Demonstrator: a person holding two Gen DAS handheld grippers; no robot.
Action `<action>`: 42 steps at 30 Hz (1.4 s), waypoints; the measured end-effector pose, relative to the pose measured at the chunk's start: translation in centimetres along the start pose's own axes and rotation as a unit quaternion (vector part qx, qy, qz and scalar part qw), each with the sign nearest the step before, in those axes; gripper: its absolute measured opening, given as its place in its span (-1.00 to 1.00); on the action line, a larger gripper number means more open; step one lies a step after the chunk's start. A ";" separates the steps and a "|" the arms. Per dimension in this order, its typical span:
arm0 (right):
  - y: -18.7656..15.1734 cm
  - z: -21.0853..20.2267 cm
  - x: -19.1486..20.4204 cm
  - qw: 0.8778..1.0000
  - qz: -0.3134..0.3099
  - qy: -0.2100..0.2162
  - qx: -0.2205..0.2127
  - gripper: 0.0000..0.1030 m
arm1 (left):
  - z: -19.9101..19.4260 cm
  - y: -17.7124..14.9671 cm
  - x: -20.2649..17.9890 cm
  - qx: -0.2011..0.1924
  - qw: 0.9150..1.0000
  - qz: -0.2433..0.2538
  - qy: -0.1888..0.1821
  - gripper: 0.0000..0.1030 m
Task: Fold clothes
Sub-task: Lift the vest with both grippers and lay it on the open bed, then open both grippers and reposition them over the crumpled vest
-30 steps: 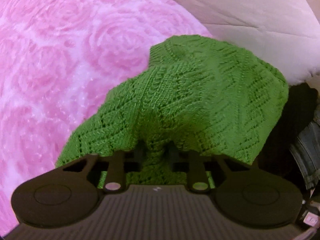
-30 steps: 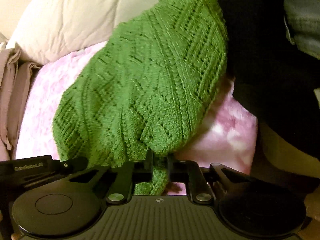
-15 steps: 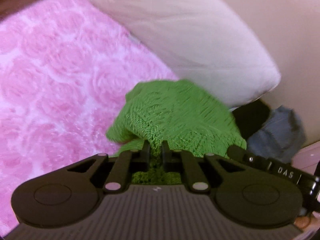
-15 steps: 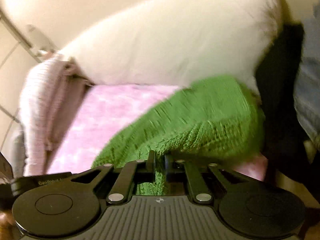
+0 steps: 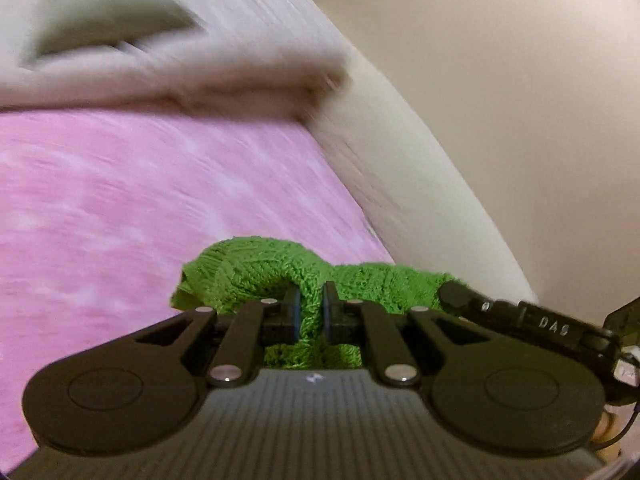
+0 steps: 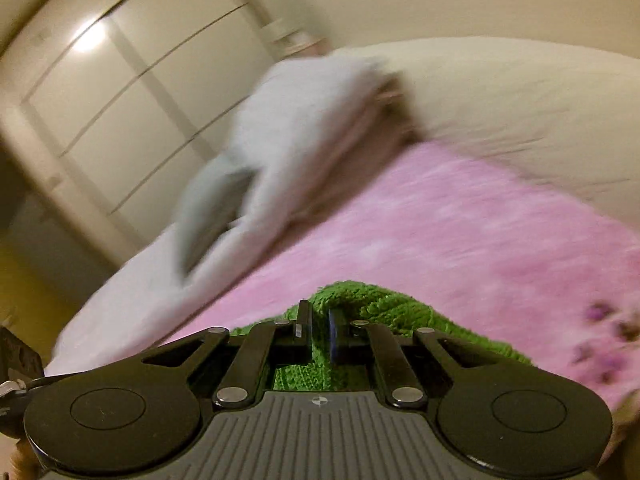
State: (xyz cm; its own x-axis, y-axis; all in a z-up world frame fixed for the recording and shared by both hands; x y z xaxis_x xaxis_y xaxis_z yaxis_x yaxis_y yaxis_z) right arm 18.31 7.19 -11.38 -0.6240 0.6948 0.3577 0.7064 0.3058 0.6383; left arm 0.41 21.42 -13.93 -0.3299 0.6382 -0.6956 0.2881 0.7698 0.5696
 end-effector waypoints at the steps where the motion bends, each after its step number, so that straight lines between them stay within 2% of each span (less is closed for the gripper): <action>1: -0.9 -0.2 2.8 1.000 -0.013 0.020 0.008 -0.88 | -3.5 0.3 1.1 -0.023 1.000 -0.007 0.018 -0.86; 4: -3.4 -0.9 11.1 0.995 -0.051 0.079 0.024 -0.88 | -12.9 1.5 3.7 -0.081 0.994 -0.008 0.067 -0.86; 7: -6.1 -1.5 19.0 0.988 -0.085 0.125 0.031 -0.88 | -20.7 2.3 6.2 -0.112 0.987 -0.002 0.116 -0.82; 9: -8.5 -0.8 23.8 0.983 -0.112 0.131 0.060 -0.84 | -24.1 1.8 9.3 -0.094 0.979 -0.020 0.178 -0.79; 10: -9.9 -0.1 25.7 0.978 -0.143 0.120 0.088 -0.81 | -25.8 1.5 10.9 -0.084 0.974 -0.029 0.210 -0.78; 12: -13.4 1.0 29.2 0.960 -0.231 0.075 0.142 -0.49 | -28.2 0.1 13.5 -0.061 0.964 -0.050 0.255 -0.78; 15: -18.6 0.0 31.5 0.935 -0.298 0.061 0.179 -0.33 | -31.0 -3.8 16.7 -0.027 0.947 -0.088 0.308 -0.75; 19: -23.1 -0.4 29.7 0.913 -0.334 0.045 0.232 -0.31 | -33.9 -9.4 19.3 0.014 0.924 -0.133 0.358 -0.72; 24: -26.0 0.3 27.8 0.880 -0.412 0.019 0.238 -0.29 | -36.1 -15.2 17.9 0.014 0.913 -0.165 0.374 -0.67; 29: -28.6 -0.9 25.6 0.859 -0.451 0.025 0.241 -0.27 | -36.4 -18.5 14.9 0.012 0.902 -0.161 0.400 -0.52; 31: -28.9 -2.3 24.5 0.854 -0.460 0.027 0.243 -0.26 | -35.8 -19.9 13.9 0.017 0.901 -0.156 0.404 -0.51; 35: -30.4 -3.9 21.4 0.851 -0.455 0.027 0.260 -0.24 | -34.9 -22.3 11.1 0.023 0.901 -0.152 0.406 -0.49; 42: -31.1 -6.2 18.9 0.851 -0.455 0.030 0.259 -0.23 | -35.2 -24.6 7.6 0.017 0.901 -0.136 0.412 -0.43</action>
State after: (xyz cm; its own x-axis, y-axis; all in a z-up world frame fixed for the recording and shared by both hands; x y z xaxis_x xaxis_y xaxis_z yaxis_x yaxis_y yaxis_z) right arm -17.55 6.74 -20.26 -0.9967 -0.0137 -0.0797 -0.0362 0.9567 0.2887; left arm -40.78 7.79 -17.82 -0.9435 0.2291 -0.2395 0.1178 0.9072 0.4038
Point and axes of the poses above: each gripper's, at about its wrist camera, not at the fingertips, and z roughly the way its jaws point, x to its left, y to its top, the point moved 7 cm from there along z, roughly the way its jaws point, and after that the axes turned 15 degrees about -y, right-handed, at the moved point
